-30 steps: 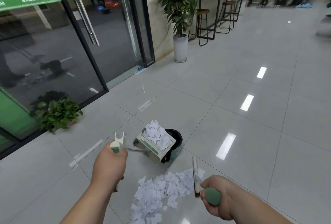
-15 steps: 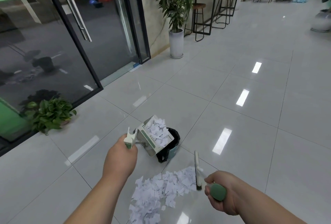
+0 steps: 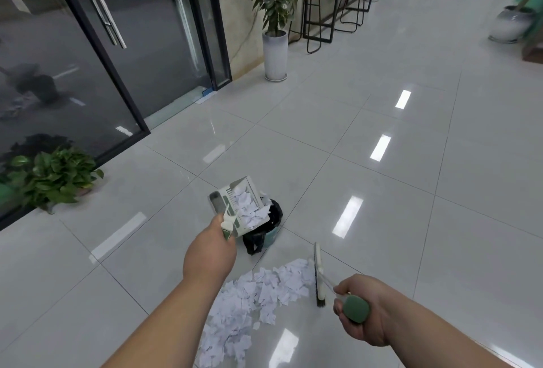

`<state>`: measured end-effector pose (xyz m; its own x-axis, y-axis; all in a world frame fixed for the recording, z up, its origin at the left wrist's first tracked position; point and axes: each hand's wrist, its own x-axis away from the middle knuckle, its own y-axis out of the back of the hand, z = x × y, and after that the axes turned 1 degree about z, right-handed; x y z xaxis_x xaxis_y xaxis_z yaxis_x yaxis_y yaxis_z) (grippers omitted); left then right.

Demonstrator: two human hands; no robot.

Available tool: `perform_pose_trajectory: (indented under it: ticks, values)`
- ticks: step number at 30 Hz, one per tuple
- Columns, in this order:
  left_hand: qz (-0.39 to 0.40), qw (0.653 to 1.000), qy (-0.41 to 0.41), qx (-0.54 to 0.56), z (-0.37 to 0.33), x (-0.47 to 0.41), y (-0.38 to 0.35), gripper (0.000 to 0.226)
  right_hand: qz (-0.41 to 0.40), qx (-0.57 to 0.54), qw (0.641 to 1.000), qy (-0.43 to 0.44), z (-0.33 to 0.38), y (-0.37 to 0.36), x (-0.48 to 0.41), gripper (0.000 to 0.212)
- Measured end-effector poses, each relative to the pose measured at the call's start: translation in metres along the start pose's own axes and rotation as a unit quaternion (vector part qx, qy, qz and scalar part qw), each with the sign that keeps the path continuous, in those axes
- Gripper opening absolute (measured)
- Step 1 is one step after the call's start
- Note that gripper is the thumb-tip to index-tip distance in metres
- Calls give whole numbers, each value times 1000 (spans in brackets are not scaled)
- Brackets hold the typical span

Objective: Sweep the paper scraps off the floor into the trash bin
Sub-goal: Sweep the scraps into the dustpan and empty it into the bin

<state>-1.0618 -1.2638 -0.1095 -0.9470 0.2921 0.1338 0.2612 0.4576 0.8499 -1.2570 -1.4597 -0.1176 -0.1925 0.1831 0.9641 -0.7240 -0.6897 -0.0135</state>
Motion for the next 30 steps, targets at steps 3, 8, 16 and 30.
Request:
perform_pose_trajectory:
  ticks: [3, 8, 16, 30]
  values:
    - [30, 998, -27, -55, 5, 1, -15, 53, -3, -4, 1000, -8, -4, 3, -3, 15]
    - [70, 987, -57, -131, 21, 14, -38, 59, -11, -12, 1000, -10, -14, 8, 0, 6]
    - [121, 954, -124, -245, 40, 15, -67, 64, -14, -8, 1000, -18, -22, 11, 8, 3]
    - [211, 861, -241, -394, 61, 25, -65, 85, -25, 29, 999, -15, -25, 17, -7, 8]
